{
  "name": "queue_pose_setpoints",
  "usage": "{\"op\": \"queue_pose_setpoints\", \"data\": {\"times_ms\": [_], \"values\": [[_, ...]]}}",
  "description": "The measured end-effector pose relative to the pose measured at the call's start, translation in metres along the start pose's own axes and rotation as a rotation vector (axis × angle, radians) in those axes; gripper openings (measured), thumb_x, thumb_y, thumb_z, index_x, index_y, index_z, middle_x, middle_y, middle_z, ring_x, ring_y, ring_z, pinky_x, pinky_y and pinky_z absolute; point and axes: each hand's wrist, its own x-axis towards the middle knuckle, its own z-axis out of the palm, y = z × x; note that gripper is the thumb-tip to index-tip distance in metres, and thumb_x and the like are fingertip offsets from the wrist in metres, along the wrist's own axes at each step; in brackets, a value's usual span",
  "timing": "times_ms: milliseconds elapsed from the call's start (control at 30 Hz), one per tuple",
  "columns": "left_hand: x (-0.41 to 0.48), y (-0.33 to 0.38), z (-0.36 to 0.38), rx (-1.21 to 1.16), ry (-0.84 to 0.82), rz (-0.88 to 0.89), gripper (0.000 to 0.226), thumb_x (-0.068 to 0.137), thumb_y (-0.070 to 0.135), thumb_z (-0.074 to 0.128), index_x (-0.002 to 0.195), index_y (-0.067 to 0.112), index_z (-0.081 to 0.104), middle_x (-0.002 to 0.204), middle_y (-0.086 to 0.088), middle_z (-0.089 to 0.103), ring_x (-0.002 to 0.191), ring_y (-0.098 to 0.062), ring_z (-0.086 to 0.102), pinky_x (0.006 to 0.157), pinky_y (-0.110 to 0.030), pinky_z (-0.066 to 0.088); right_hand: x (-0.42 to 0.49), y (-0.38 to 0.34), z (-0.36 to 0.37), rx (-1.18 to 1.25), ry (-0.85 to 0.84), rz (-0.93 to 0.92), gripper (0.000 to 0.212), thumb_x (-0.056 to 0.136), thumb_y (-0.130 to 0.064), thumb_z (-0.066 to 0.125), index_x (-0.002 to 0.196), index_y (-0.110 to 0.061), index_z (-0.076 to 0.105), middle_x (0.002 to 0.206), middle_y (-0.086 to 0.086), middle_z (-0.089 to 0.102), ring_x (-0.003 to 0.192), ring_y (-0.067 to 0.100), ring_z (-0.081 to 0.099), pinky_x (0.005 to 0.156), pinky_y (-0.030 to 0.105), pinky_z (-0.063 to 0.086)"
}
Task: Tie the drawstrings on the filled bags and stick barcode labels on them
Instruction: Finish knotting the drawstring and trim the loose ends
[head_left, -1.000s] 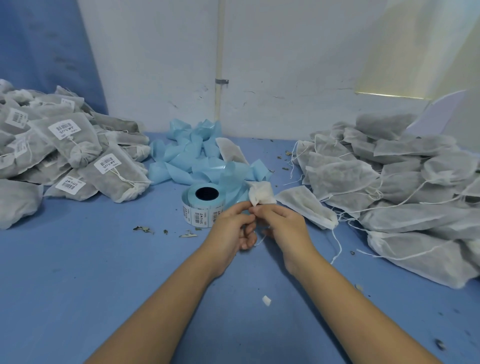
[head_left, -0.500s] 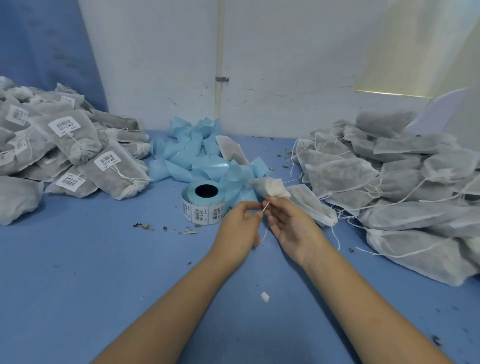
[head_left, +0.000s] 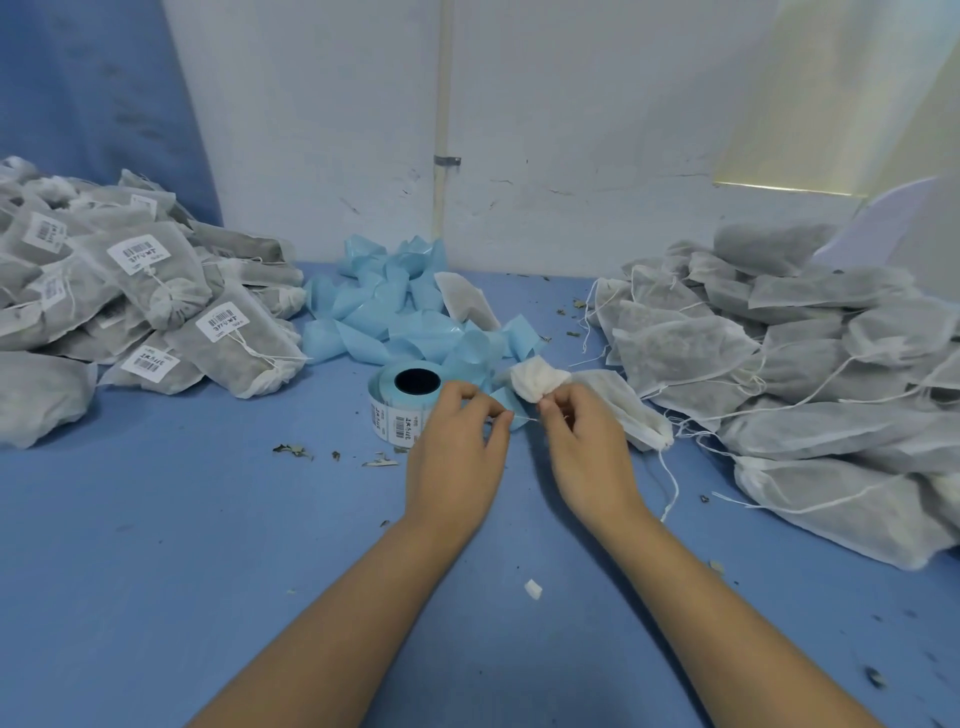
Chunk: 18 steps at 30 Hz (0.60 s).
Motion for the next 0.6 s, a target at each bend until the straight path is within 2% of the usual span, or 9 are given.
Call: {"op": "queue_pose_setpoints", "data": {"times_ms": [67, 167, 267, 333, 400, 467, 533, 600], "values": [[-0.002, 0.003, -0.001, 0.030, 0.005, 0.061, 0.020, 0.095, 0.029, 0.052, 0.093, 0.013, 0.063, 0.121, 0.012, 0.048, 0.083, -0.010, 0.055, 0.062, -0.030, 0.044, -0.002, -0.001, 0.002, -0.176, 0.010, -0.079, 0.018, 0.097, -0.019, 0.044, 0.079, -0.018, 0.047, 0.078, -0.006, 0.051, 0.075, 0.015, 0.046, 0.065, 0.031, 0.036], [-0.005, 0.005, -0.001, -0.004, -0.013, 0.141, 0.017, 0.096, 0.025, 0.051, 0.092, 0.015, 0.064, 0.132, 0.017, 0.049, 0.087, -0.007, 0.056, 0.062, -0.027, 0.040, -0.006, -0.004, 0.003, -0.364, 0.019, -0.183, 0.013, 0.098, -0.019, 0.042, 0.089, -0.016, 0.052, 0.088, -0.004, 0.051, 0.084, 0.017, 0.048, 0.066, 0.034, 0.038], [-0.003, 0.004, 0.000, -0.143, -0.081, 0.199, 0.013, 0.096, 0.016, 0.051, 0.087, 0.016, 0.060, 0.137, 0.020, 0.046, 0.108, -0.001, 0.052, 0.081, -0.020, 0.042, -0.009, -0.007, 0.000, -0.410, 0.049, -0.264, 0.016, 0.094, -0.010, 0.047, 0.103, -0.011, 0.060, 0.098, 0.002, 0.060, 0.092, 0.022, 0.053, 0.070, 0.035, 0.040], [0.000, 0.005, -0.002, -0.306, -0.118, 0.175, 0.018, 0.096, 0.009, 0.050, 0.081, 0.018, 0.054, 0.137, 0.017, 0.043, 0.122, 0.002, 0.044, 0.094, -0.012, 0.036, -0.012, -0.009, 0.000, -0.413, 0.034, -0.309, 0.031, 0.087, -0.002, 0.051, 0.116, -0.010, 0.061, 0.113, 0.003, 0.063, 0.101, 0.025, 0.055, 0.078, 0.034, 0.040], [0.001, 0.008, -0.005, -0.450, -0.123, 0.103, 0.021, 0.097, 0.006, 0.048, 0.083, 0.021, 0.053, 0.137, 0.007, 0.050, 0.124, -0.008, 0.048, 0.099, -0.021, 0.039, -0.015, -0.012, 0.001, -0.391, -0.002, -0.309, 0.046, 0.085, 0.000, 0.052, 0.130, -0.011, 0.055, 0.134, 0.000, 0.056, 0.116, 0.022, 0.051, 0.089, 0.030, 0.038], [0.001, 0.010, -0.005, -0.554, -0.104, 0.036, 0.024, 0.098, 0.006, 0.046, 0.089, 0.028, 0.052, 0.131, -0.005, 0.057, 0.121, -0.018, 0.053, 0.100, -0.030, 0.042, -0.018, -0.014, 0.003, -0.355, -0.014, -0.306, 0.054, 0.086, -0.002, 0.053, 0.139, -0.013, 0.048, 0.145, -0.003, 0.046, 0.126, 0.018, 0.045, 0.097, 0.027, 0.035], [0.001, 0.011, -0.004, -0.601, -0.069, -0.008, 0.017, 0.098, 0.007, 0.046, 0.094, 0.019, 0.056, 0.127, 0.001, 0.058, 0.117, -0.014, 0.055, 0.100, -0.028, 0.043, -0.019, -0.016, 0.004, -0.341, -0.011, -0.336, 0.060, 0.087, -0.002, 0.053, 0.144, -0.014, 0.040, 0.151, -0.003, 0.038, 0.129, 0.019, 0.044, 0.101, 0.028, 0.035], [0.002, 0.010, -0.003, -0.624, -0.046, -0.032, 0.012, 0.098, 0.006, 0.046, 0.094, 0.008, 0.057, 0.123, 0.009, 0.057, 0.117, -0.014, 0.055, 0.099, -0.030, 0.044, -0.018, -0.017, 0.004, -0.346, -0.019, -0.367, 0.065, 0.085, 0.000, 0.054, 0.146, -0.013, 0.036, 0.153, -0.002, 0.034, 0.126, 0.022, 0.047, 0.099, 0.033, 0.040]]}}
